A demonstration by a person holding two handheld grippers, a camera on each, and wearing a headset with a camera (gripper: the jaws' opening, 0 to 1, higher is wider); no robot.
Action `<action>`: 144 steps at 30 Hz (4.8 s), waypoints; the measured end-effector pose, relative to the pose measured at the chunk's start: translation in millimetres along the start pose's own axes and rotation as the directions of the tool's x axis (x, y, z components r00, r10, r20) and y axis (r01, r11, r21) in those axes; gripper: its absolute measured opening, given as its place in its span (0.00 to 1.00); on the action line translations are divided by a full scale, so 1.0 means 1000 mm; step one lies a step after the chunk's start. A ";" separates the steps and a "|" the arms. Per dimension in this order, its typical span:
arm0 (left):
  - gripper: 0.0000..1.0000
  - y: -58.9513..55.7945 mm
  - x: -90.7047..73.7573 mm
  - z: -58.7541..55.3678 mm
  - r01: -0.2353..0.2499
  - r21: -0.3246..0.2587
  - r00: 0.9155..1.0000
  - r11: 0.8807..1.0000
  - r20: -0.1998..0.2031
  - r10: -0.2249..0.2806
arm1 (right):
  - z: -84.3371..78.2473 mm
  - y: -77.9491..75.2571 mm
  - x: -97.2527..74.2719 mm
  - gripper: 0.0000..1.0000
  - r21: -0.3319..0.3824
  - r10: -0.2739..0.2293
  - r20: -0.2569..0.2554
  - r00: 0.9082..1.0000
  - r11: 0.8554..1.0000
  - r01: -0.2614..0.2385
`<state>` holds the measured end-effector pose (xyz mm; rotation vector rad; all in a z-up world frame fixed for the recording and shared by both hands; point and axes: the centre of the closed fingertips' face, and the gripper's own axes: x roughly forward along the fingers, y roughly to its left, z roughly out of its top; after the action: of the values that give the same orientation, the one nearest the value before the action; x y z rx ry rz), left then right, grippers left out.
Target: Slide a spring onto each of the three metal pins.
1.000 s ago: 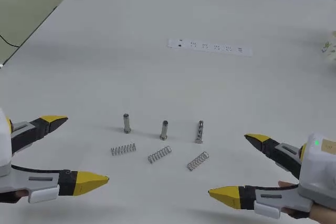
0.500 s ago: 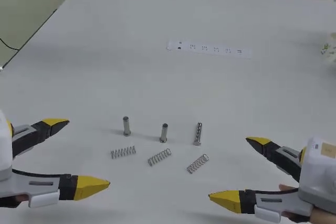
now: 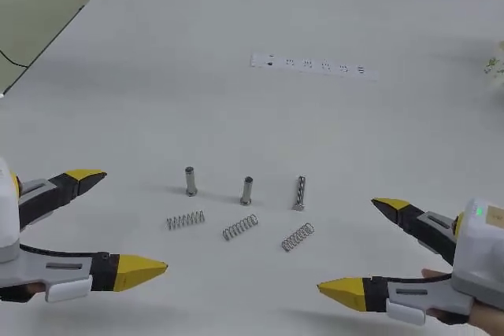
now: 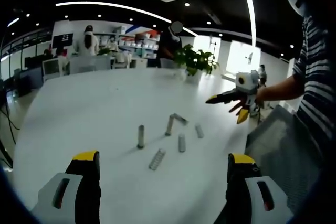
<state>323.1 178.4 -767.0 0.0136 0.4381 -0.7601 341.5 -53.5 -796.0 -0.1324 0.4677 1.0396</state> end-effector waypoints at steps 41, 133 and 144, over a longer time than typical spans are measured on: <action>0.98 0.009 0.008 0.001 0.000 -0.003 1.000 1.000 0.005 0.000 | 0.002 -0.009 0.006 0.99 0.008 -0.009 -0.003 1.000 1.000 0.010; 0.98 0.013 0.007 -0.007 0.009 -0.009 1.000 1.000 -0.003 -0.009 | 0.009 -0.083 0.092 0.25 0.449 -0.074 -0.477 0.876 0.836 0.315; 0.98 0.016 0.004 -0.010 -0.003 -0.014 1.000 1.000 -0.003 0.003 | 0.000 -0.079 0.100 0.22 0.427 -0.071 -0.539 0.839 0.836 0.345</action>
<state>332.6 189.1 -779.6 0.0021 0.4456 -0.7540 450.3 -14.1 -848.2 0.0223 1.1735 0.6118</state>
